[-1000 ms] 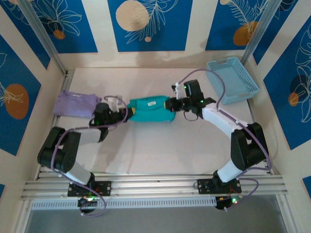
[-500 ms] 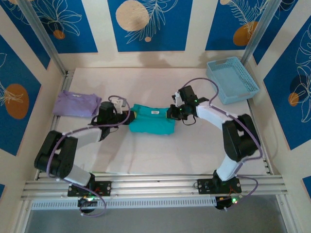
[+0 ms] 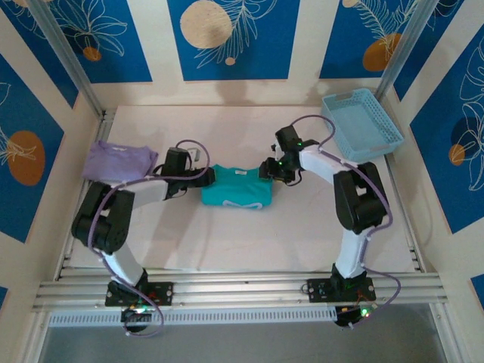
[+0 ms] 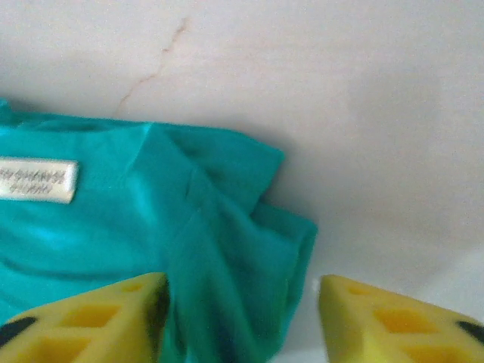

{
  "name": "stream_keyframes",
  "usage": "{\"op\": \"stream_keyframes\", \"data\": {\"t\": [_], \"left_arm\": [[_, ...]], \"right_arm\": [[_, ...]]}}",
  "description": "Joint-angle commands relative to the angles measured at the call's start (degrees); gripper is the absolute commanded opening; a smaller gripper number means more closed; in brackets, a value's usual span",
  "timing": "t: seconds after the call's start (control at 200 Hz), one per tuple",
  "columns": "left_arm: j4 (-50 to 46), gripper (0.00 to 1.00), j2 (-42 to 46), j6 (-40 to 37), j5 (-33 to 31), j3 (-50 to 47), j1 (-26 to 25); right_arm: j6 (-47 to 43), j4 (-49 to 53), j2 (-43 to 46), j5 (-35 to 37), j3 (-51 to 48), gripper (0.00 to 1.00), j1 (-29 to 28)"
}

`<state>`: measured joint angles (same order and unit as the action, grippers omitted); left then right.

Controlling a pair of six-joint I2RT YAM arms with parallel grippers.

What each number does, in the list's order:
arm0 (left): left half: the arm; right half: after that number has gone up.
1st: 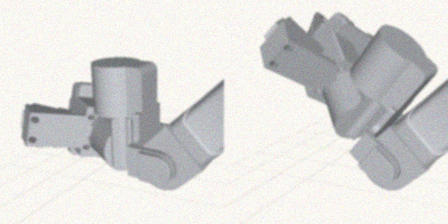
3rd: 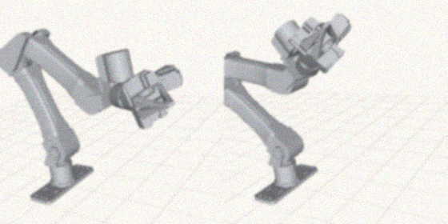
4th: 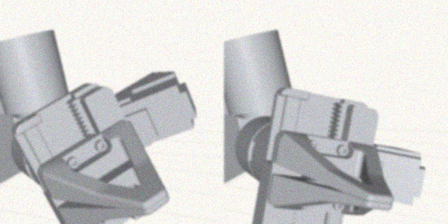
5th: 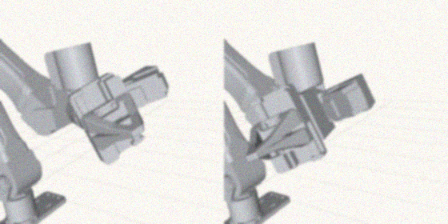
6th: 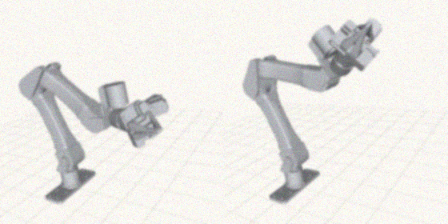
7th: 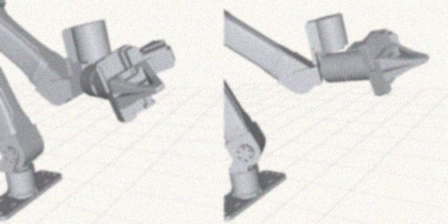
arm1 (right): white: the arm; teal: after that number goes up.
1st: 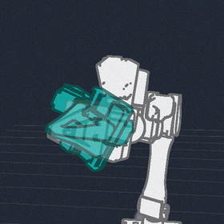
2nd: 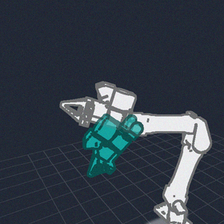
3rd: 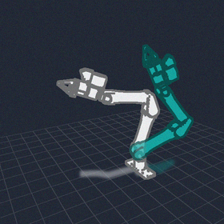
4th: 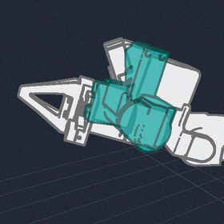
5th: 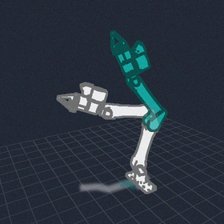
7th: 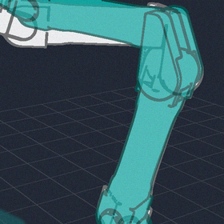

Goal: Fold the inside-out t-shirt

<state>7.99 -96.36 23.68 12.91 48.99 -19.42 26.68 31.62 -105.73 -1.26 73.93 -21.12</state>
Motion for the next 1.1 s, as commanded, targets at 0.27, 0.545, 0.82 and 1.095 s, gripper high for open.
{"op": "stream_keyframes", "data": {"t": [0.27, 0.545, 0.82, 1.095], "left_arm": [[-4.86, 0.81, -2.27, 1.43, 12.56, -1.55, -0.33], [3.12, 0.69, -8.47, 5.39, 20.39, -0.09, -1.91], [5.28, 0.45, -12.26, 6.83, 23.04, 3.01, -3.84], [4.13, 0.0, -10.38, 4.41, 18.42, 4.13, -3.82]], "right_arm": [[2.58, -1.28, 4.15, -1.92, -5.65, 0.61, -3.0], [4.19, -3.5, -0.76, -4.87, -5.29, 0.53, -3.67], [4.61, -4.58, -2.24, -5.34, -5.31, 0.47, -3.8], [3.76, -4.28, -0.29, -4.6, -5.27, 0.47, -2.68]]}}
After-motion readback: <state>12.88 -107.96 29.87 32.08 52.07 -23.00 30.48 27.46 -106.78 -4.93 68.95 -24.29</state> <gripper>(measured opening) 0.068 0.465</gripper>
